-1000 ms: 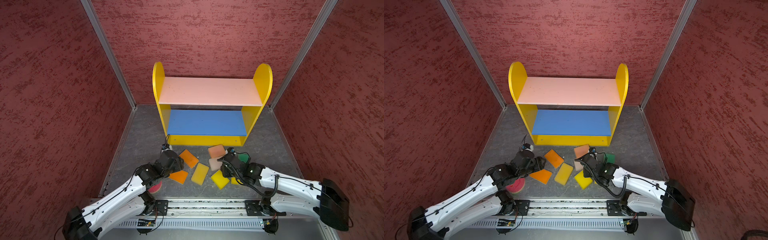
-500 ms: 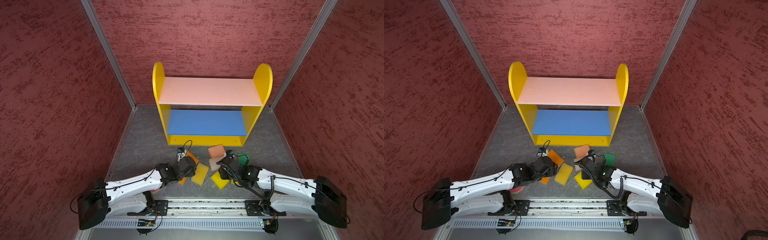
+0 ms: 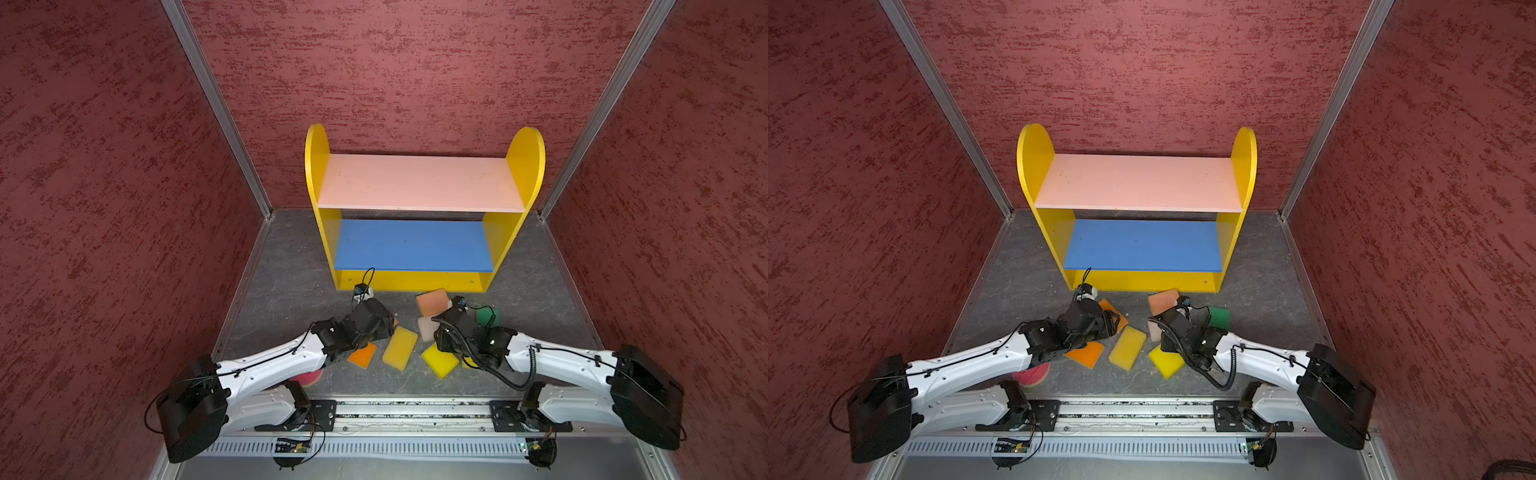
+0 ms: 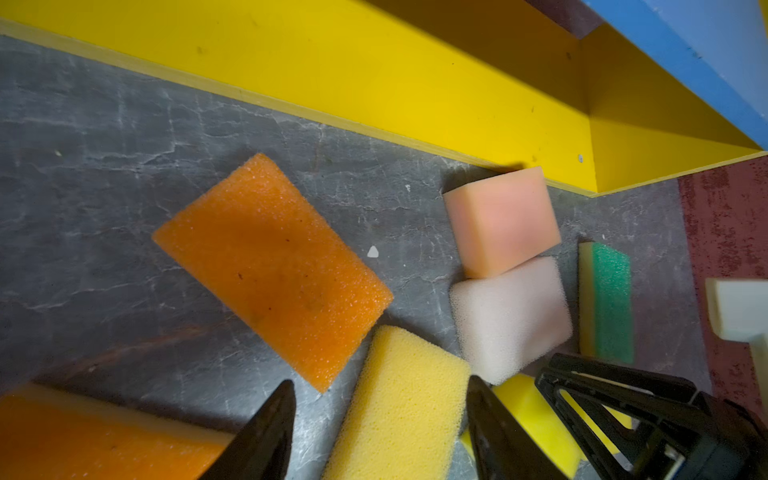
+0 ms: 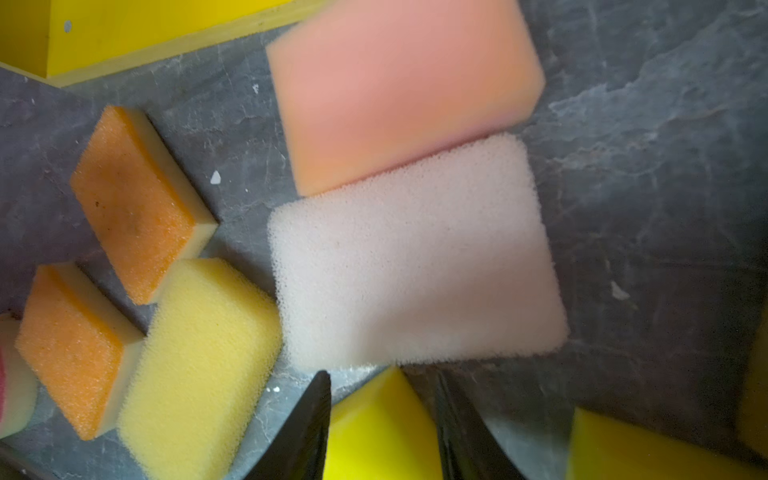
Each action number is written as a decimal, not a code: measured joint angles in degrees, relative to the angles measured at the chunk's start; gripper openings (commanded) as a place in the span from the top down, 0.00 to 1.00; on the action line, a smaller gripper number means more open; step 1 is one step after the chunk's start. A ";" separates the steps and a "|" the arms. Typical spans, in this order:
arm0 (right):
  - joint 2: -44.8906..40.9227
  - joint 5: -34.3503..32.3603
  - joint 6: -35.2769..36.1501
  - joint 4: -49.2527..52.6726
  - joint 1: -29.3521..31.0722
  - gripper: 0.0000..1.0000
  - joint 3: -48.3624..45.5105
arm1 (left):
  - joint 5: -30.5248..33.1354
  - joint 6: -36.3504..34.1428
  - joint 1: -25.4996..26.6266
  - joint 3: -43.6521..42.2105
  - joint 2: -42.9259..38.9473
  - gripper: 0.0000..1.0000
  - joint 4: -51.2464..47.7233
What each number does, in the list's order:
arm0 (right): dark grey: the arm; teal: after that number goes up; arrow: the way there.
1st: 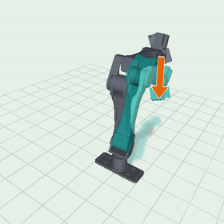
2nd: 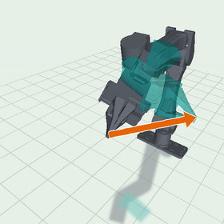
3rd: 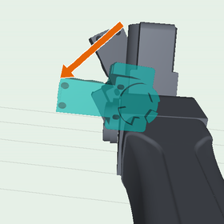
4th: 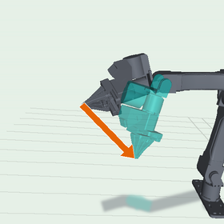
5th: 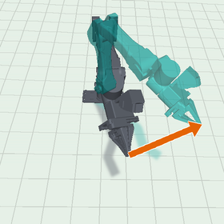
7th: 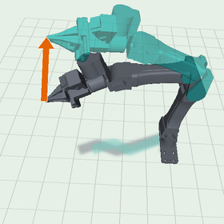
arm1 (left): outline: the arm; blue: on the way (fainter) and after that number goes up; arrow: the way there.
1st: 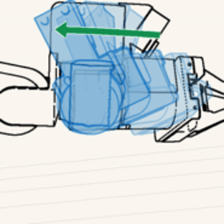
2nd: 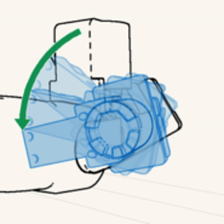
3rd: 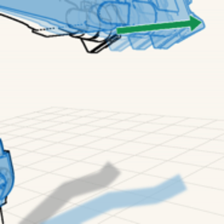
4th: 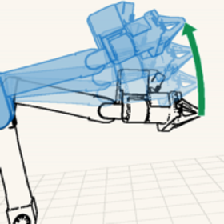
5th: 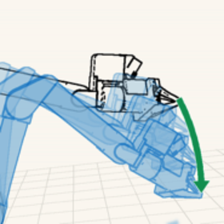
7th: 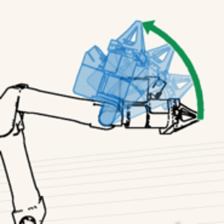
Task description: Place and organize the cleaning sponges onto the shelf
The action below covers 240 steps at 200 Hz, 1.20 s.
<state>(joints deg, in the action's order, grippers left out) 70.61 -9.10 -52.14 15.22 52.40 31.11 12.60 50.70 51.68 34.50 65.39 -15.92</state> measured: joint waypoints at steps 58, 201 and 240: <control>1.51 3.52 0.72 -1.88 -4.44 0.57 0.00 | -2.25 -0.39 -0.68 0.13 5.51 0.35 2.47; -4.13 3.63 0.52 4.02 -11.37 0.57 -0.11 | -9.75 -9.03 -5.73 14.71 19.30 0.37 6.99; -2.38 4.61 -0.85 2.25 -12.41 0.57 -1.03 | -11.87 -10.67 -6.43 17.07 21.33 0.37 7.21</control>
<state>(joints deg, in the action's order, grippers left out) 68.23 -4.49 -52.99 17.47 39.99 30.09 0.73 40.03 45.25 51.57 86.72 -8.71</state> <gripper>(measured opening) 0.427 0.634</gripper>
